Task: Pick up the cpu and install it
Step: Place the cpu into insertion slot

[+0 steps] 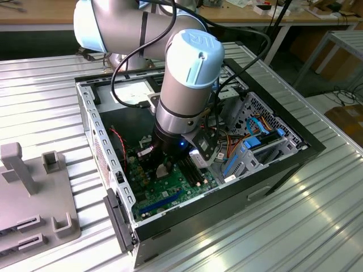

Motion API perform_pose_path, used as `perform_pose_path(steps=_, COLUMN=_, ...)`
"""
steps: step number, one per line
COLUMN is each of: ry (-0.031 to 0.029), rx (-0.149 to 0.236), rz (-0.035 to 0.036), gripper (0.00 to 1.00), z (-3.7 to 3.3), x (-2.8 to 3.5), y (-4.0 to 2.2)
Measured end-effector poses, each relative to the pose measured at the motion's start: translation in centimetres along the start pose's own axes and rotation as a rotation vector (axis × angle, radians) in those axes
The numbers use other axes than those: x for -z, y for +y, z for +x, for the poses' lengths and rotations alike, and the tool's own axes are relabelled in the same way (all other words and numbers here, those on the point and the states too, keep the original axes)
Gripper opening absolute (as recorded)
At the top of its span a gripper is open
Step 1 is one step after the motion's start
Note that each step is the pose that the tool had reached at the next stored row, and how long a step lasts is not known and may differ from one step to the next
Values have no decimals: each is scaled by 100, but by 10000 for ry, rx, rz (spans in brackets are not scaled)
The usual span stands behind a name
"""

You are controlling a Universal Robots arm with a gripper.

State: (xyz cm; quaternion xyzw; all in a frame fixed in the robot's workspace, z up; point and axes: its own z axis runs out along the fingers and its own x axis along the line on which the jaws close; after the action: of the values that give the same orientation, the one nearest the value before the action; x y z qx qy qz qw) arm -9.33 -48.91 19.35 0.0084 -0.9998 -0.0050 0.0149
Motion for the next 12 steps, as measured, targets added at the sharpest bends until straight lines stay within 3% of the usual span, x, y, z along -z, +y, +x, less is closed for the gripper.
perform_pose_path(steps=2, ry=-4, rx=-2, rz=1, gripper=54, z=-1, x=0, y=0)
perform_pose_path(steps=12, ry=-5, rx=1, rz=1, gripper=54, z=-32, x=0, y=-1)
